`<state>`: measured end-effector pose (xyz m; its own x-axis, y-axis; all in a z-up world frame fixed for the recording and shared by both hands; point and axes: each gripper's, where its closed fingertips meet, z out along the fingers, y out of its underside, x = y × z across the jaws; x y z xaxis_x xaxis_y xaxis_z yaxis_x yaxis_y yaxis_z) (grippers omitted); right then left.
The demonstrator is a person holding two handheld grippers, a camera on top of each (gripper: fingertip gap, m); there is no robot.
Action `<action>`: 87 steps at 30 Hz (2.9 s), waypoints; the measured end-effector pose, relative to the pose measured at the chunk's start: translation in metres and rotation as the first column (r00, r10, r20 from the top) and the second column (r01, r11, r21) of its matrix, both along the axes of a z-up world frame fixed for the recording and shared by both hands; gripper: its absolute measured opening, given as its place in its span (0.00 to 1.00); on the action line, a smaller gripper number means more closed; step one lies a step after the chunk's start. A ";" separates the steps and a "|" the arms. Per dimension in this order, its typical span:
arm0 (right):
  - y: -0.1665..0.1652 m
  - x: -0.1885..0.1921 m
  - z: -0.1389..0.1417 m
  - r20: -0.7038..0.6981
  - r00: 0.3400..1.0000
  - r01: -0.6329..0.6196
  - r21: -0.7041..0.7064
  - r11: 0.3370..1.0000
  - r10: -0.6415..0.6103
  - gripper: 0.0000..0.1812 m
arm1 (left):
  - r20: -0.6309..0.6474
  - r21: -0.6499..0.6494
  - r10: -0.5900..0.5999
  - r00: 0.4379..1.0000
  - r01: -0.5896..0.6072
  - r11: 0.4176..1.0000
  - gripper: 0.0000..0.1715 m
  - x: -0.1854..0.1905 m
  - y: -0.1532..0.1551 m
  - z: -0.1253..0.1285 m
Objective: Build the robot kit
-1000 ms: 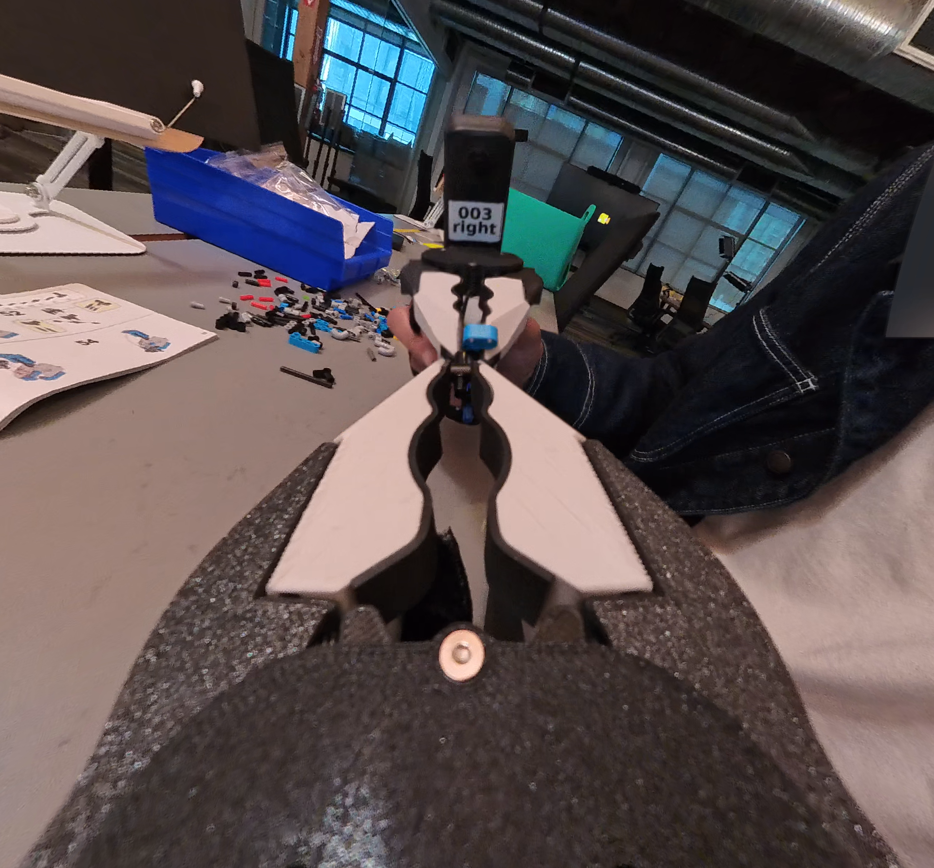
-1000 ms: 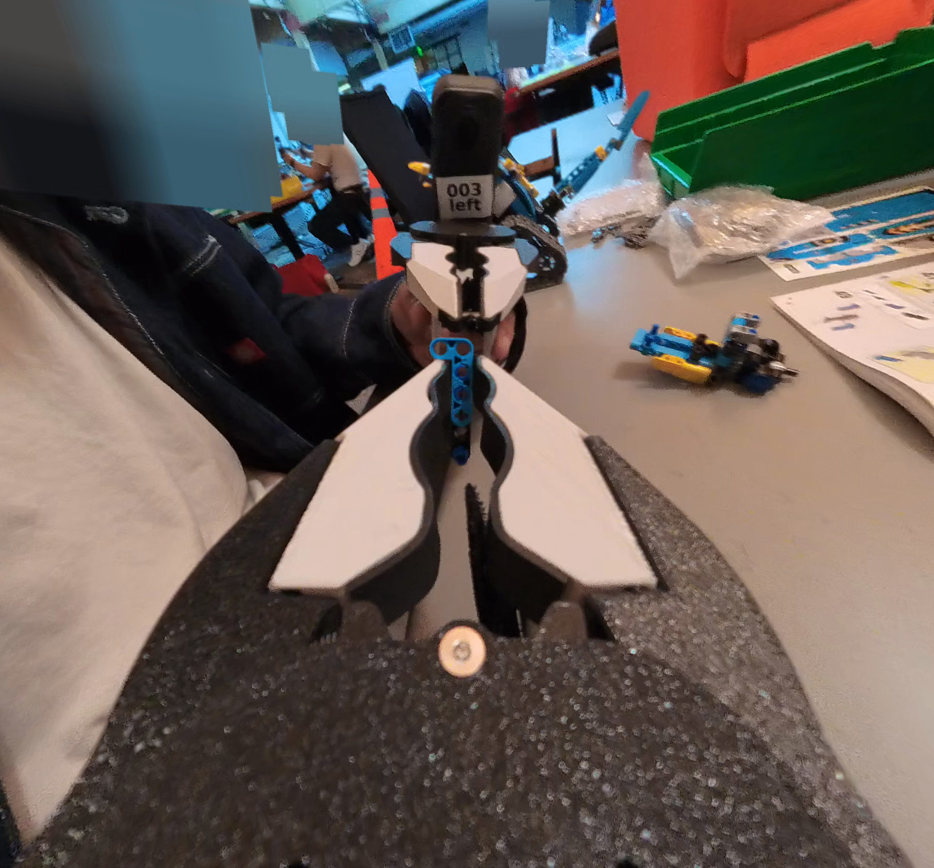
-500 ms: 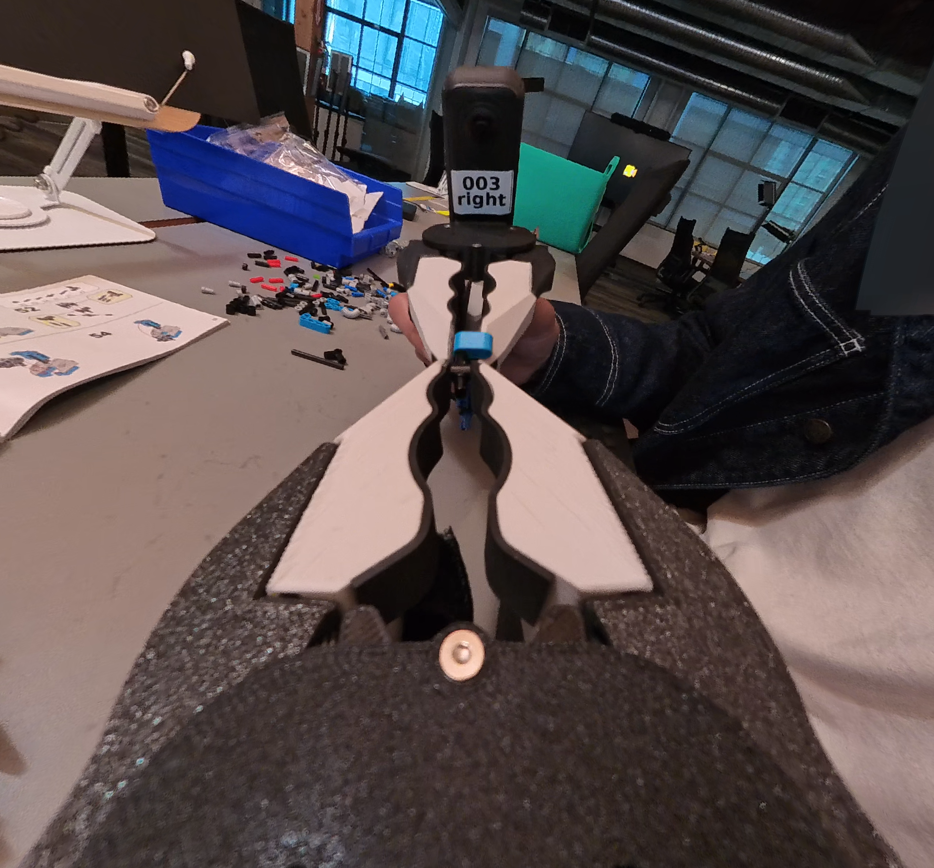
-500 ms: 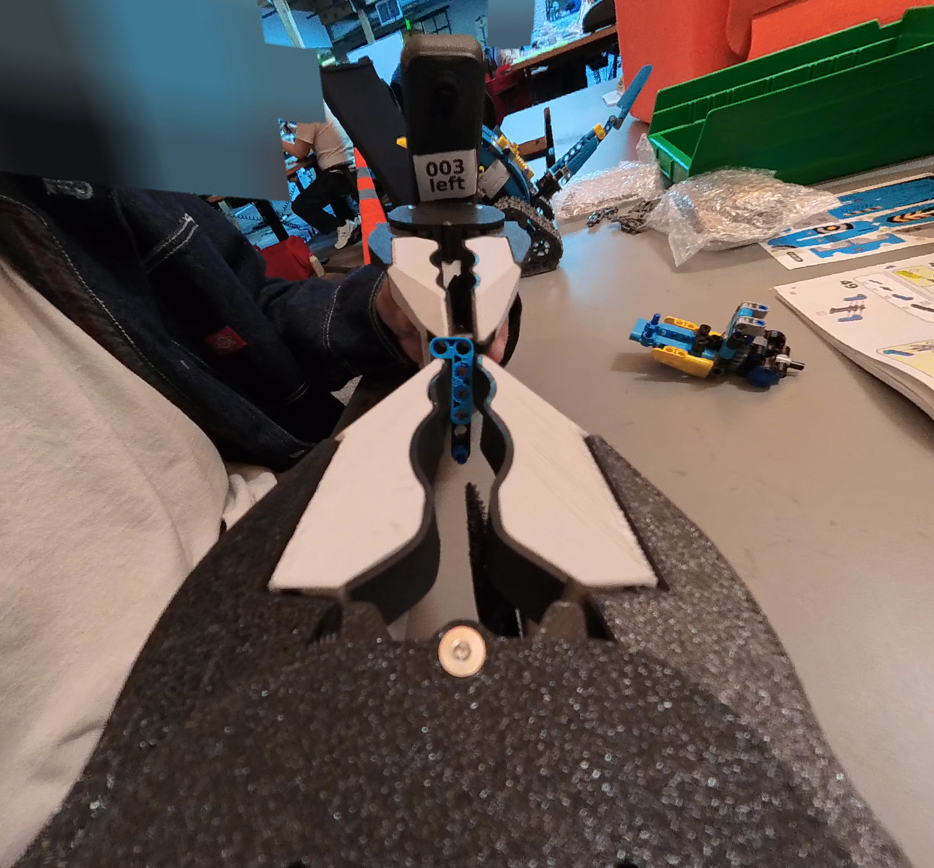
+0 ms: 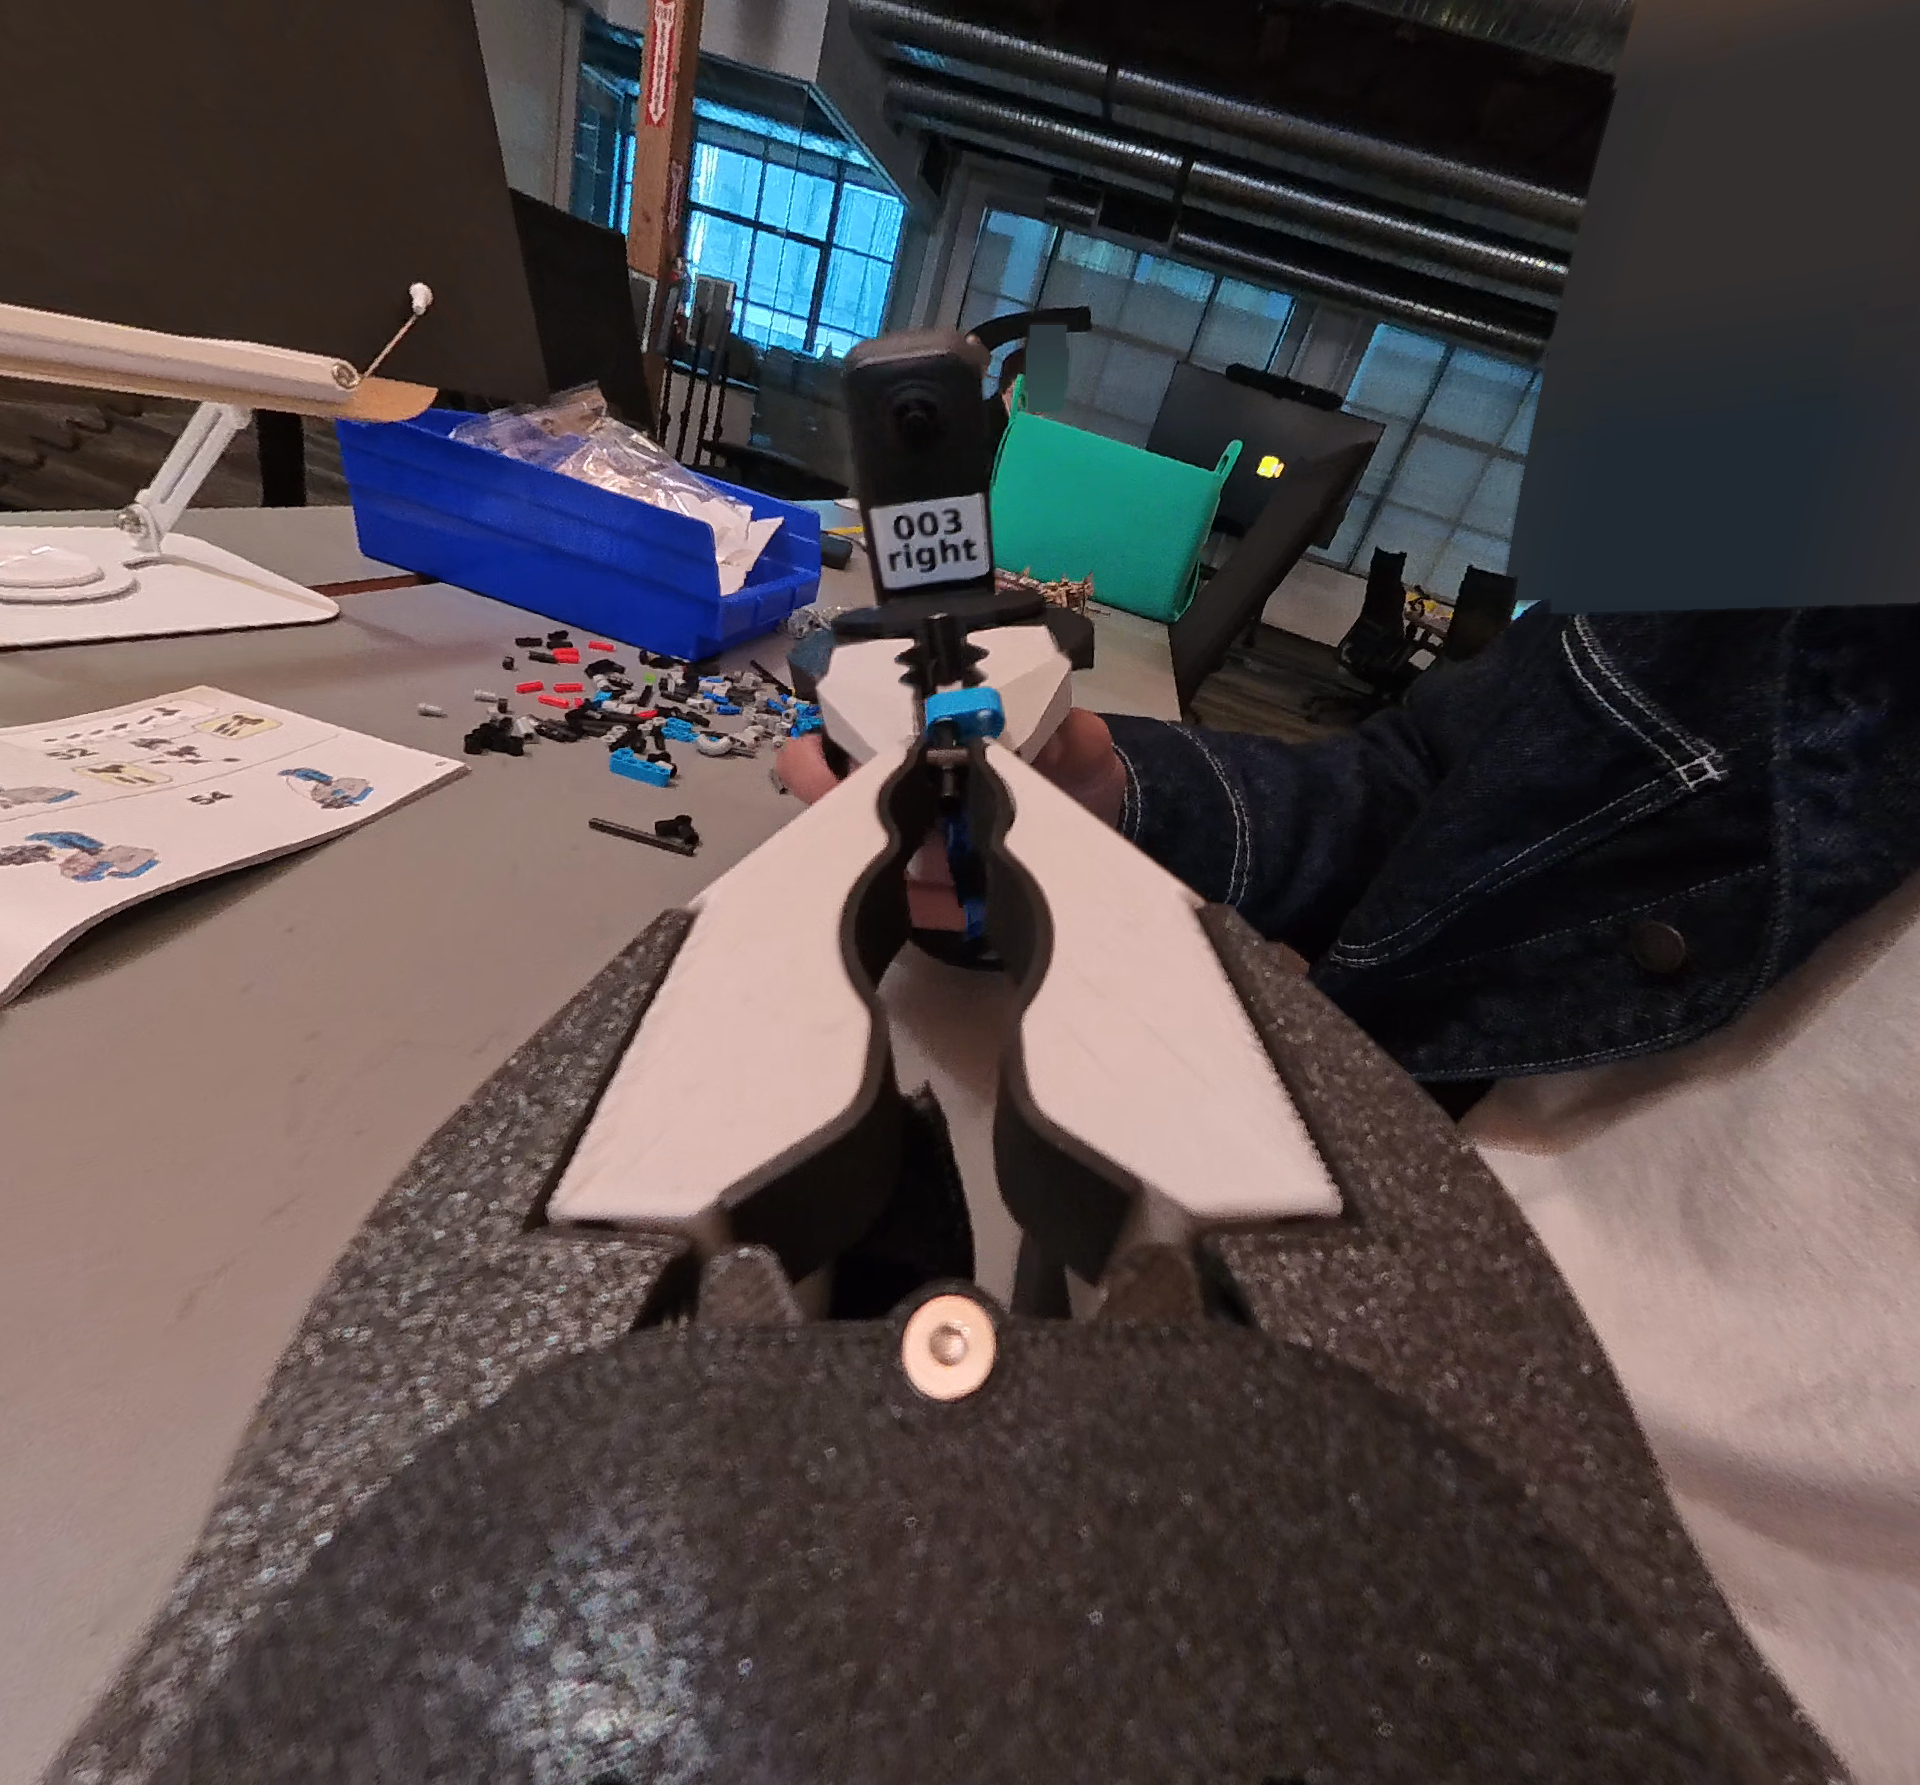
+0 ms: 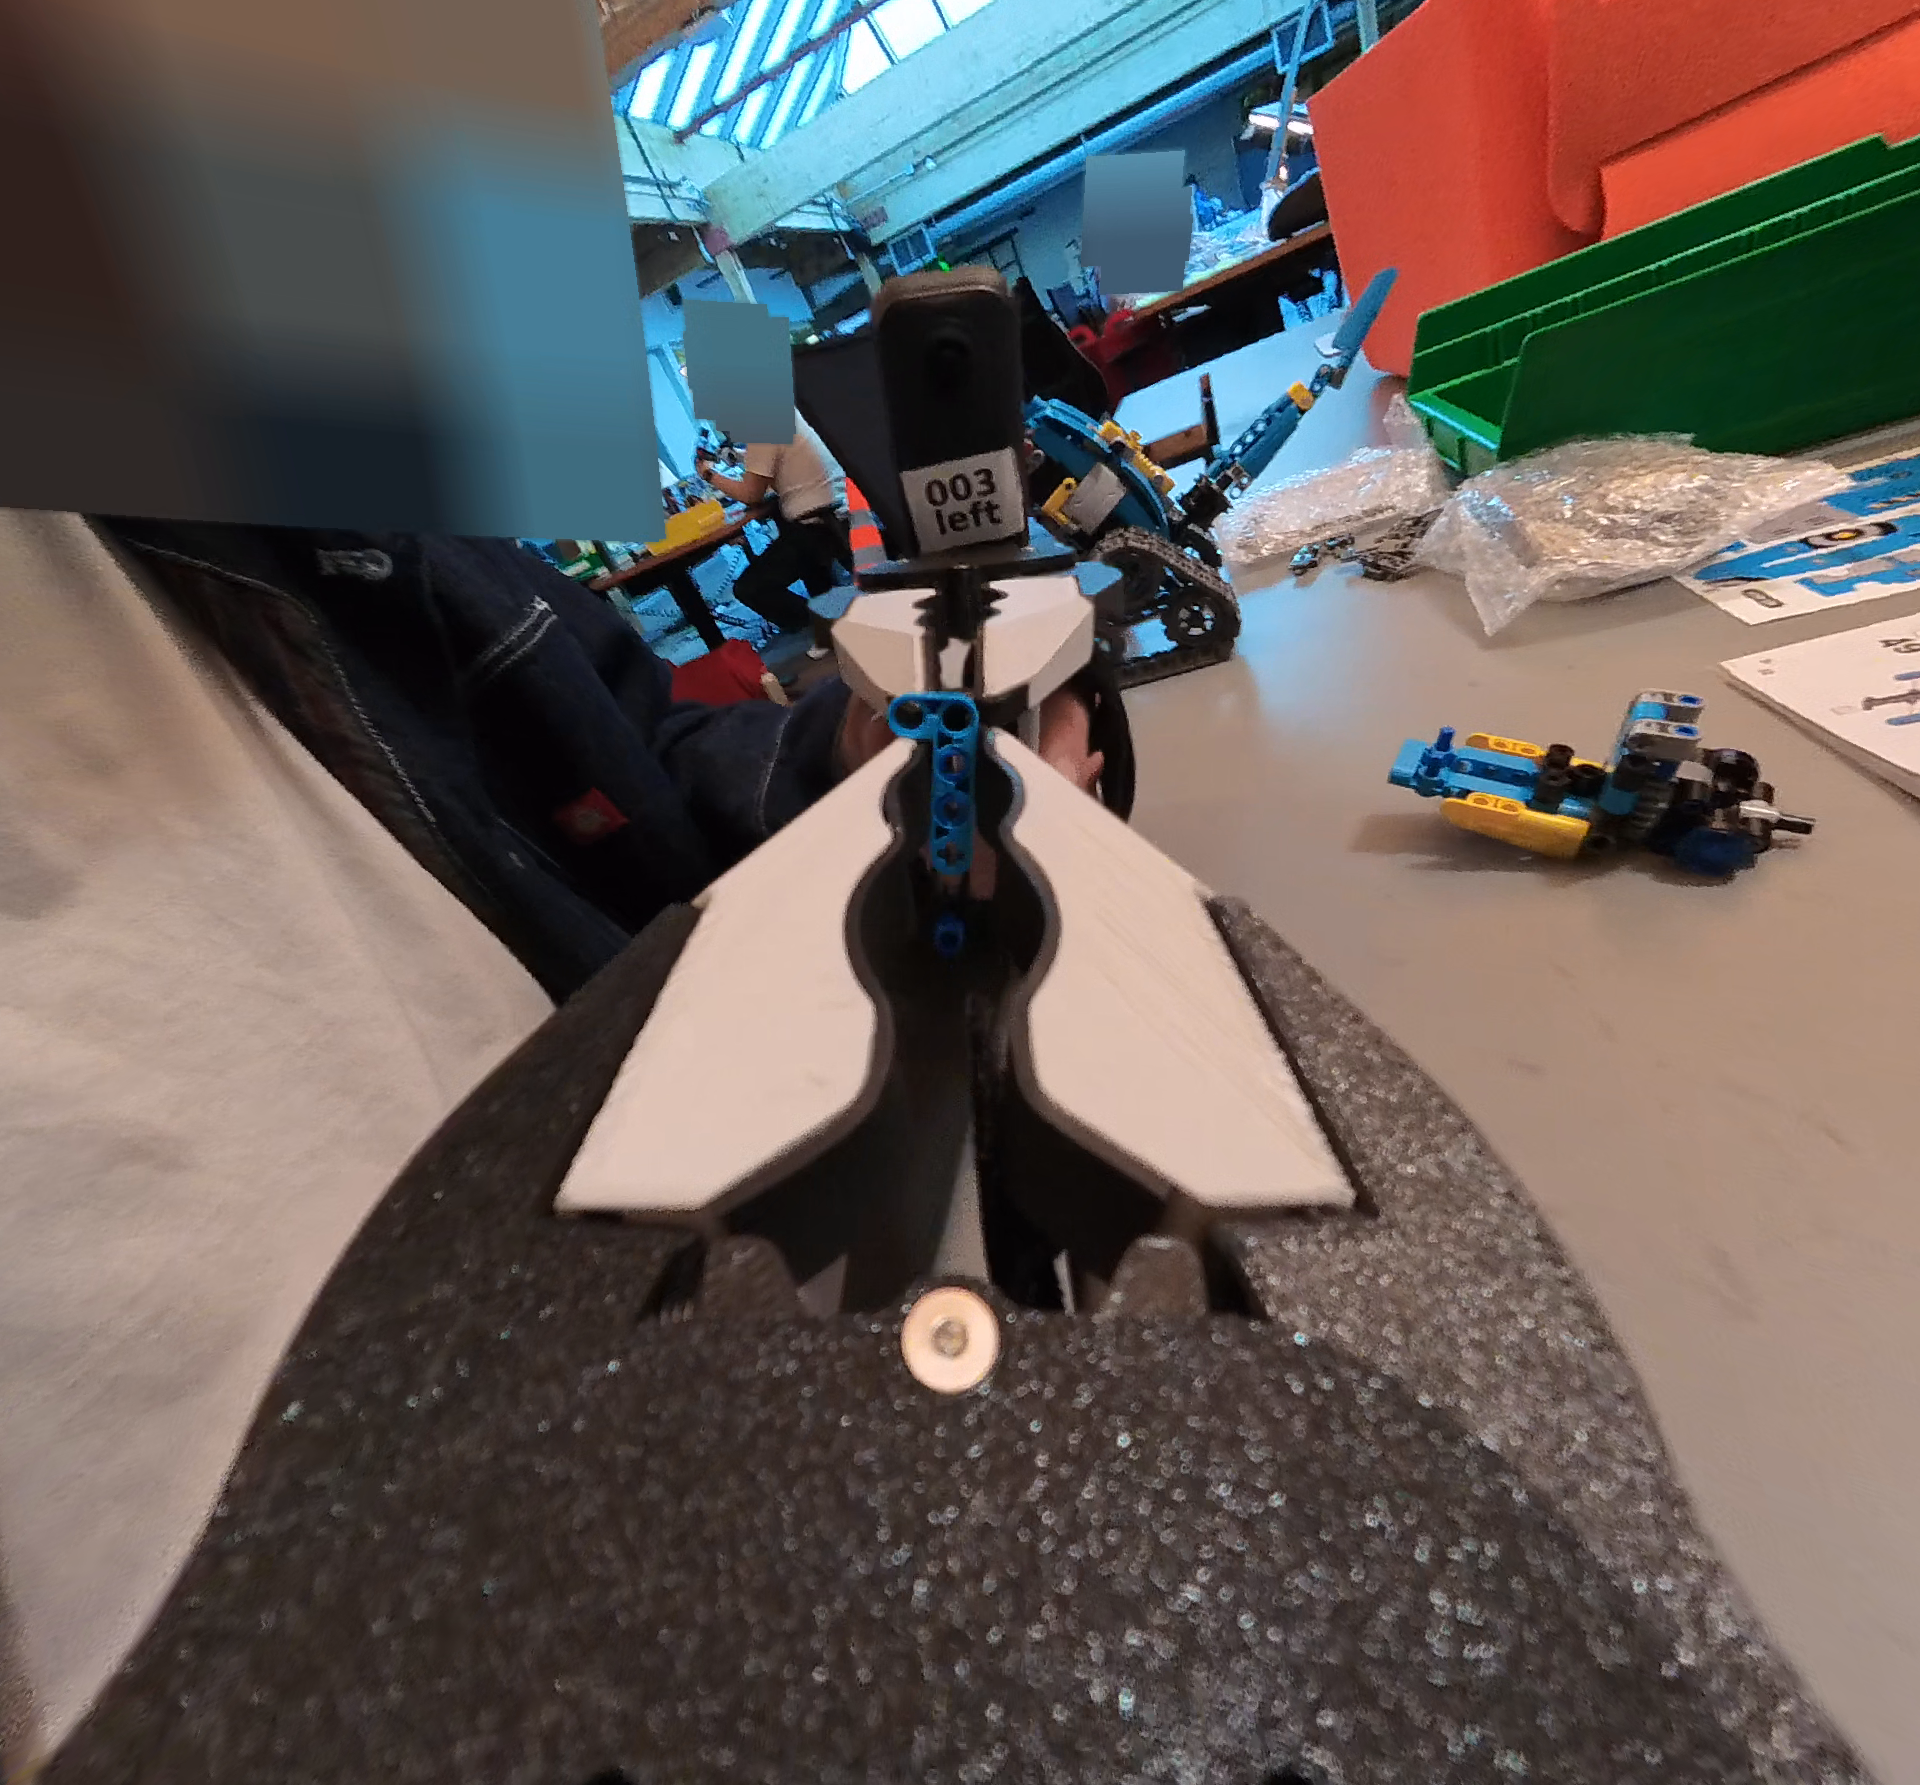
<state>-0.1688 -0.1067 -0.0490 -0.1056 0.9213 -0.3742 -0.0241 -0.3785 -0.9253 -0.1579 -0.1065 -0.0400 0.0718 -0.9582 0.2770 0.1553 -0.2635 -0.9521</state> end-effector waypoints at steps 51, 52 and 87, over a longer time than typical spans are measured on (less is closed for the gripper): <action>0.003 0.097 -0.121 0.933 0.283 -0.165 0.278 0.946 -0.225 0.04 | -0.349 0.029 0.127 0.928 -0.125 0.992 0.04 0.006 0.027 -0.060; 0.007 0.091 -0.112 0.907 0.338 -0.152 0.316 0.937 -0.251 0.04 | -0.330 0.017 0.115 0.937 -0.115 0.993 0.04 0.006 0.026 -0.058; 0.006 0.005 -0.009 0.107 0.994 0.016 -0.021 1.000 -0.013 0.04 | -0.062 0.016 0.033 0.998 -0.032 0.999 0.04 -0.002 0.006 -0.009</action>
<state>-0.1635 -0.1005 -0.0577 -0.0506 0.9139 -0.4029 0.0687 -0.3992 -0.9143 -0.1597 -0.1004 -0.0491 0.1199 -0.9590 0.2568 0.1039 -0.2451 -0.9639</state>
